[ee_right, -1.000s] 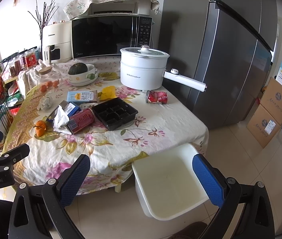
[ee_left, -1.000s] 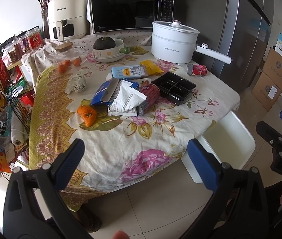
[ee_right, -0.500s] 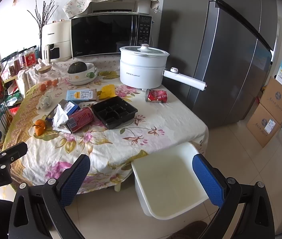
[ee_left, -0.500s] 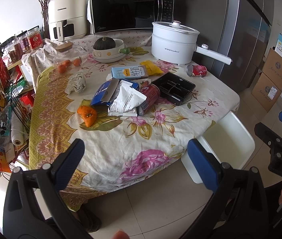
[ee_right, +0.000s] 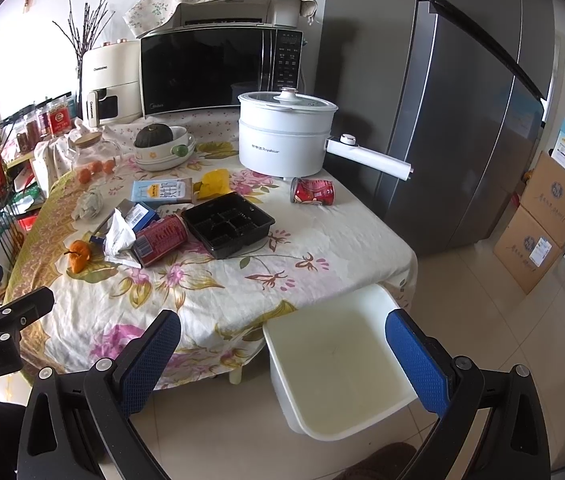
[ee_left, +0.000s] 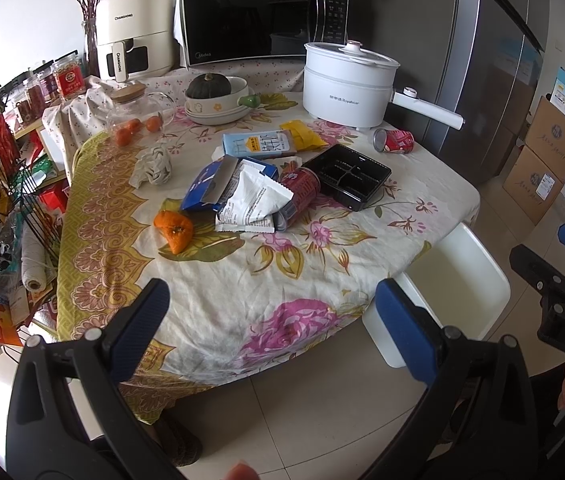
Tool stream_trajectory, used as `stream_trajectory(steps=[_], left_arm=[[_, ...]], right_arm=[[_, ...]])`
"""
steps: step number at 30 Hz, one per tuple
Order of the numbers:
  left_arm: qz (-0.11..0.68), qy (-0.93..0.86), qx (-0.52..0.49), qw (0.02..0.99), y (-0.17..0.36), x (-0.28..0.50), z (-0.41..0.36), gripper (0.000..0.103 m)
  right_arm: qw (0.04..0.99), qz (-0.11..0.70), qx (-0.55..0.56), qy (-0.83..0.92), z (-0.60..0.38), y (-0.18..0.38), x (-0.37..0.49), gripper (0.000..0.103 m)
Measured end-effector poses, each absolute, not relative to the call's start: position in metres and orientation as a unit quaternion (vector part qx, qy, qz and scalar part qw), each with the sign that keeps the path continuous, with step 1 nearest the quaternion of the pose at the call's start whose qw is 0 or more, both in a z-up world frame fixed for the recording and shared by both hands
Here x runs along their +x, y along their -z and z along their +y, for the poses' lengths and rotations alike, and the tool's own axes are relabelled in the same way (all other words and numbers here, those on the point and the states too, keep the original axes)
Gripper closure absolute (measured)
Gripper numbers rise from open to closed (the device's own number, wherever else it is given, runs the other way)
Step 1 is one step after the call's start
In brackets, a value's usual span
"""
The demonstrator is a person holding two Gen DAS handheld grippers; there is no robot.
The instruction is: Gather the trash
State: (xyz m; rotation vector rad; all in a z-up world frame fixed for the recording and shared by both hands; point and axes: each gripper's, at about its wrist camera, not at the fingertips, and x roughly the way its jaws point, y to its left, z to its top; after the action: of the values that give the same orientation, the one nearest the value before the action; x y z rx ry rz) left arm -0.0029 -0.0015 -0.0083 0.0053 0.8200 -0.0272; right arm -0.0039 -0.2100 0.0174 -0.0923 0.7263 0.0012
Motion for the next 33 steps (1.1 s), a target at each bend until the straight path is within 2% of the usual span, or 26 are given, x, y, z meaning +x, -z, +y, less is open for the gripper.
stream_trajectory(steps=[20, 33], left_arm=[[0.396, 0.011, -0.005, 0.918, 0.011, -0.002, -0.003, 0.001], [0.469, 0.027, -0.006, 0.883, 0.010, 0.066, 0.042, 0.000]], right_arm=[[0.932, 0.359, -0.042, 0.010, -0.212, -0.021, -0.001, 0.000], [0.885, 0.461, 0.001, -0.056, -0.209, -0.026, 0.076, 0.000]])
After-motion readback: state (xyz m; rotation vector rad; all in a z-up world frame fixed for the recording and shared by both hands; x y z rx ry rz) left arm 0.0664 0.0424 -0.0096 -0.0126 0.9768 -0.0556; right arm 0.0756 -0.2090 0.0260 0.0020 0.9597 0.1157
